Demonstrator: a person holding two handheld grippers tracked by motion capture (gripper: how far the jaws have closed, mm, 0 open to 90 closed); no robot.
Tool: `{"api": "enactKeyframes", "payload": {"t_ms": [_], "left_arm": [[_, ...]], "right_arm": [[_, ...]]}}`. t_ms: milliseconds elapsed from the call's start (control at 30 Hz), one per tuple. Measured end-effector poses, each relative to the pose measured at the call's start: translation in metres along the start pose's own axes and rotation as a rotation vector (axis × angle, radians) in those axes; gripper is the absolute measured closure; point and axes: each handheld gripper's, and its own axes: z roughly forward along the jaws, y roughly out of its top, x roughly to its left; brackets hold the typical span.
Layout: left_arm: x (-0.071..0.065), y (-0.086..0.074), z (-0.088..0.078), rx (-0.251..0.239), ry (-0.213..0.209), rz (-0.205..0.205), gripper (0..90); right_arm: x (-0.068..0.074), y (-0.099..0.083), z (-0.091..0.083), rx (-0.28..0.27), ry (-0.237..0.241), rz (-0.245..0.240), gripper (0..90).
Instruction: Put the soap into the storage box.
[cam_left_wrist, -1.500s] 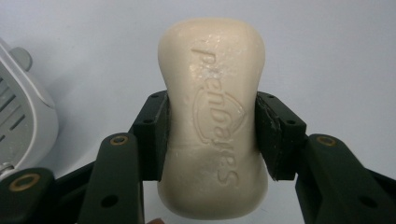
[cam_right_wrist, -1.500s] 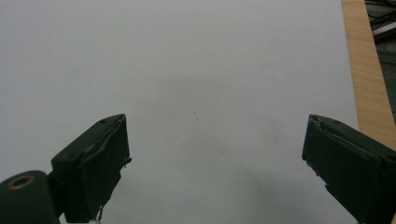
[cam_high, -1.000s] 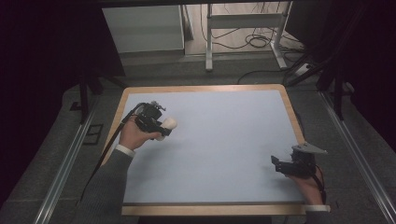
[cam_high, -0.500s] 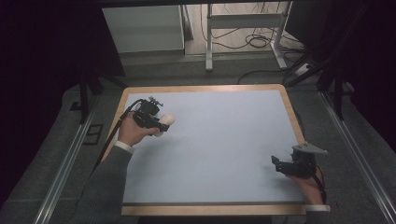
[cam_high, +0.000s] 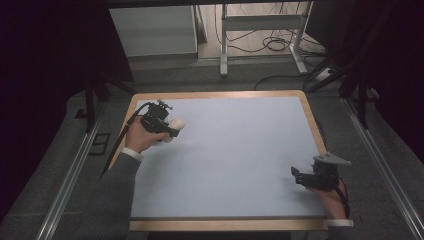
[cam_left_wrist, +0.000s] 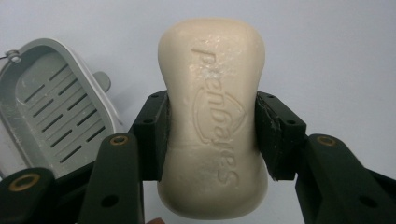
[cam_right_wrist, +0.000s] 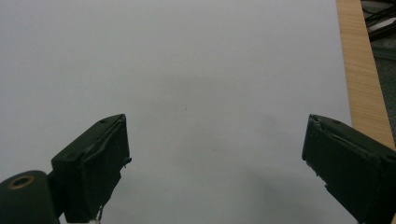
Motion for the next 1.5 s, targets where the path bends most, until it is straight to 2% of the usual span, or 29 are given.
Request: {"api": "enactKeyframes", "payload": {"t_ms": [867, 1067, 1500], "left_arm": [[0.023, 0.015, -0.006, -0.011, 0.050, -0.062, 49.5], [0.031, 0.016, -0.004, -0.011, 0.063, -0.095, 49.5], [0.042, 0.018, 0.000, -0.004, 0.072, -0.131, 49.5]], "right_arm": [[0.000, 0.001, -0.001, -0.006, 0.000, 0.001, 7.3], [-0.001, 0.000, -0.001, -0.004, -0.003, 0.002, 7.3], [-0.002, 0.000, -0.001, -0.002, -0.003, 0.006, 7.3]]}}
